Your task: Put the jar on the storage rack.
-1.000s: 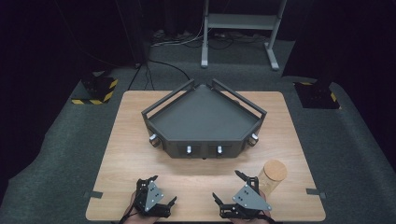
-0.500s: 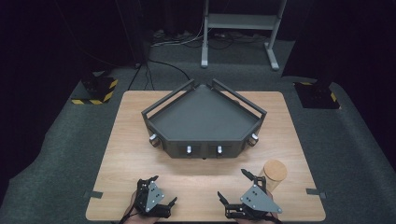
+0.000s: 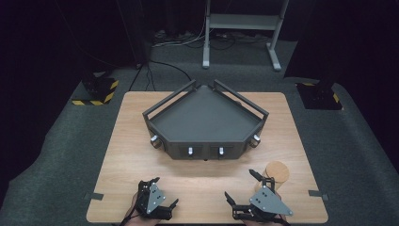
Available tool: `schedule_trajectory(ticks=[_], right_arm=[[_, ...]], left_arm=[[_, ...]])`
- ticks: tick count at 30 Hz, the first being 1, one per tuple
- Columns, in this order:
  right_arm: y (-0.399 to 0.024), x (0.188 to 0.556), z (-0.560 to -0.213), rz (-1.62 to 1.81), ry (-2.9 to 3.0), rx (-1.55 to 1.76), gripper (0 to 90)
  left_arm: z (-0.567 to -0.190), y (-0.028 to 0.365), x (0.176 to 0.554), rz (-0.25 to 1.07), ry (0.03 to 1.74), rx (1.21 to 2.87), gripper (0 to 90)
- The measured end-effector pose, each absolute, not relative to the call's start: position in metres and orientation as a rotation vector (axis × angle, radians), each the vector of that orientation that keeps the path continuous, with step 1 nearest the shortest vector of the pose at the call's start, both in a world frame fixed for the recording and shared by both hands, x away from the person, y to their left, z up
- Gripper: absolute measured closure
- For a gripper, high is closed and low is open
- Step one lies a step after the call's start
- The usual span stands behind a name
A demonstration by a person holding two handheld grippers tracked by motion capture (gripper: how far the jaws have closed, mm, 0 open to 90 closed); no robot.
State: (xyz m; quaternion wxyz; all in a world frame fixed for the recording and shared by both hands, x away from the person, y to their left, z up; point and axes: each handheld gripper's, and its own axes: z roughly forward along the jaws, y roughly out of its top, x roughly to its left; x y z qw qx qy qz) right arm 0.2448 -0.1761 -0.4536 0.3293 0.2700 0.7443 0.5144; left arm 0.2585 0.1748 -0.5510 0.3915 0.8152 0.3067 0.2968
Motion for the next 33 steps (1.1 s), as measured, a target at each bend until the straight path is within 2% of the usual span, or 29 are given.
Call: schedule_trajectory(ticks=[33], right_arm=[[-0.235, 0.248, -0.433, 1.331, 1.789, 0.826, 0.2]], left_arm=[[-0.551, 0.175, 0.26, 0.739, 0.779, 2.078, 0.8]])
